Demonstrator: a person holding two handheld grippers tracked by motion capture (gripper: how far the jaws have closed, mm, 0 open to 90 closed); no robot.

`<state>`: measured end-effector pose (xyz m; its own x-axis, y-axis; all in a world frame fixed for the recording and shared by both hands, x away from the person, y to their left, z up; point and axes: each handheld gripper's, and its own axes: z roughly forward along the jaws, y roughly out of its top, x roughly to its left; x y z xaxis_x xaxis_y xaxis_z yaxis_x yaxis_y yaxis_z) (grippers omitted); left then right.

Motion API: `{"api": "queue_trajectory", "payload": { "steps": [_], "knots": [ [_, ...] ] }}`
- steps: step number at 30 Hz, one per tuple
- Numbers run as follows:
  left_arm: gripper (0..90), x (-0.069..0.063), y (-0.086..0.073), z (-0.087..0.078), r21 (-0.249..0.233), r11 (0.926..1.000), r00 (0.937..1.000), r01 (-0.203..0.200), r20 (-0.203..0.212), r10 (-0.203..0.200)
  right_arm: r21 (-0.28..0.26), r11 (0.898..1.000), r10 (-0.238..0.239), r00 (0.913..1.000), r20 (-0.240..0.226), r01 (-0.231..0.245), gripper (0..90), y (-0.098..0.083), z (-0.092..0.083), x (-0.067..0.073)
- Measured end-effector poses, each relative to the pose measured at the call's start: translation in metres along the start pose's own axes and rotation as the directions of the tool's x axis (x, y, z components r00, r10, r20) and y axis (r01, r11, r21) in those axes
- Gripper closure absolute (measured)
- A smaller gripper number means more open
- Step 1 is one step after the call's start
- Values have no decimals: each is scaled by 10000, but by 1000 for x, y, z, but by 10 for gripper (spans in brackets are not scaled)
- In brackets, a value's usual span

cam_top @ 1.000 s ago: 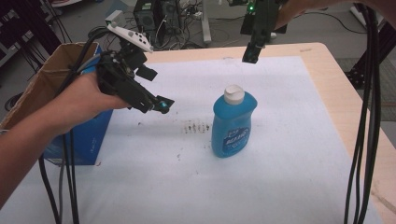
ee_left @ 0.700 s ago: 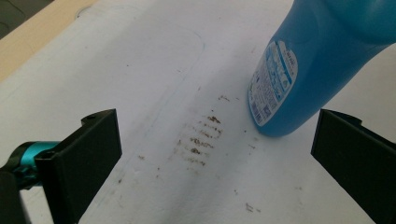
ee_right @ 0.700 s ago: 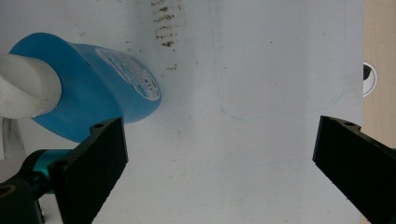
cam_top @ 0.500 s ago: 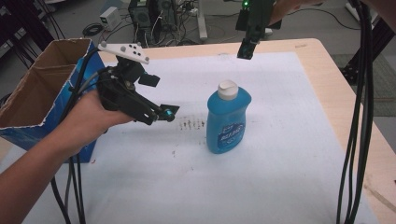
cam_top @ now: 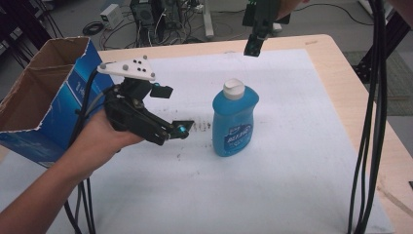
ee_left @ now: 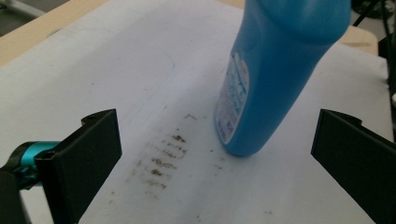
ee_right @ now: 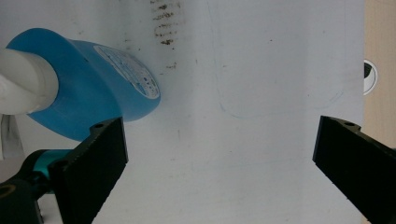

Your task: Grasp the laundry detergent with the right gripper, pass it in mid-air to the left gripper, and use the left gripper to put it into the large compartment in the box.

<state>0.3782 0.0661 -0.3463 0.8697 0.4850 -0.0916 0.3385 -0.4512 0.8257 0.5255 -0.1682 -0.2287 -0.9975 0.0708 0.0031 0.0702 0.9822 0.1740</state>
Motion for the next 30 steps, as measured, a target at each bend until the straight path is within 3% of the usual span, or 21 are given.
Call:
{"api": "queue_trajectory", "payload": {
  "steps": [7, 13, 30],
  "knots": [
    [16, -16, -5, 12, -637, 9979, 10000, 60, 18, -59, -34, 9999, 106, 9999, -1, -106, 25, -2, 1, 0],
    [16, -24, -11, 27, -776, 9966, 9995, 278, 159, -266, -93, 9999, 57, 10000, -44, -57, 25, -2, 0, 0],
    [17, -41, -4, 57, -1458, 9891, 9997, 222, 2, -224, -52, 10000, 76, 9999, -87, -76, 25, -5, 0, 0]
  ]
}}
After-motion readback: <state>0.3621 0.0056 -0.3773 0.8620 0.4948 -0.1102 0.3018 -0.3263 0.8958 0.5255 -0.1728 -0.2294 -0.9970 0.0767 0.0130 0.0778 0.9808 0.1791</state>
